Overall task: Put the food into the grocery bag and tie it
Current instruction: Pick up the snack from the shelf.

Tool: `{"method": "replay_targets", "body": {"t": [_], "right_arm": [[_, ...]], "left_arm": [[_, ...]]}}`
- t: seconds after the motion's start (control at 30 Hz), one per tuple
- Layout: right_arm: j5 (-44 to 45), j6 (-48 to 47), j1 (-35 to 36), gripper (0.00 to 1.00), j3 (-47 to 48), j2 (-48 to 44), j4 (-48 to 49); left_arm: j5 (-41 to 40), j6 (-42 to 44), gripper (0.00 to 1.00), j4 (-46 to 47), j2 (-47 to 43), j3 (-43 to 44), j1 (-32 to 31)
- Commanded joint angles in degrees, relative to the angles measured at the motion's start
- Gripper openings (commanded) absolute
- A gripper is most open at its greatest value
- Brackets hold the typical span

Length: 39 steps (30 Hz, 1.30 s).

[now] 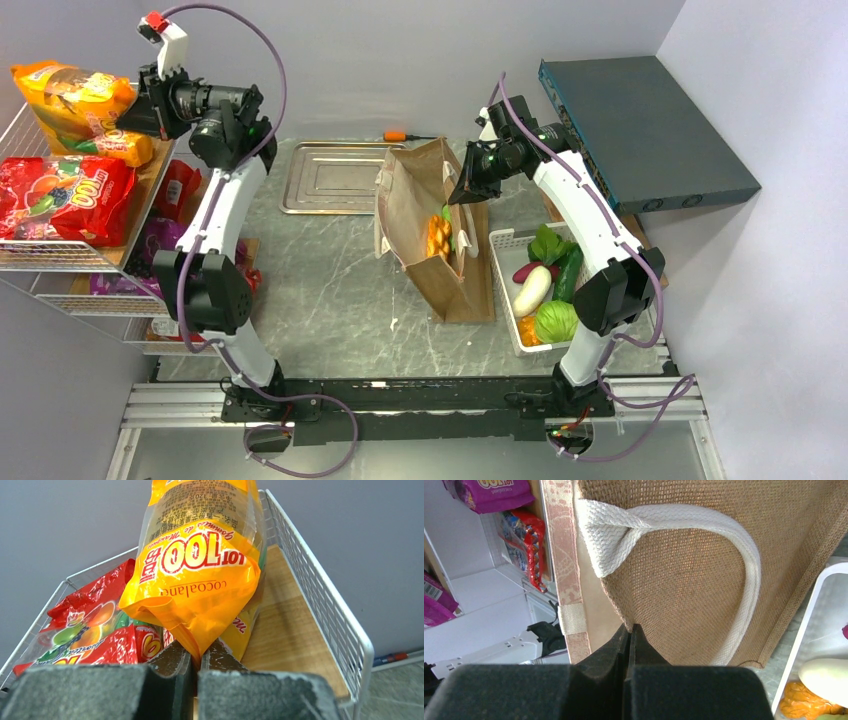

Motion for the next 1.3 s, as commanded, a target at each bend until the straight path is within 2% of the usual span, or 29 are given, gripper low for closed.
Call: {"method": "replay_targets", "body": {"t": [0.0,0.37,0.77,1.27], "right_arm": [[0.9,0.1,0.3,0.00,1.4,-2.3,0.9],[3.7,-0.3,0.3,0.00,0.6,-4.0,1.5],[5.9,0.7,0.3,0.00,-2.3,-7.9,1.9],[7.1,3.6,0.3,0.00,-13.3,-14.1,7.8]], "left_arm": [[-6.1,1.7,0.00,9.0,-4.3,-1.5,-3.5],[-6.0,4.4,0.00,8.3,-9.8,-5.6,-15.0],[-5.9,13.9,0.00,8.7,-10.1,0.6,-29.8],[-5.9,18.0,0.00,9.0,-15.0,-6.9,-39.6]]}}
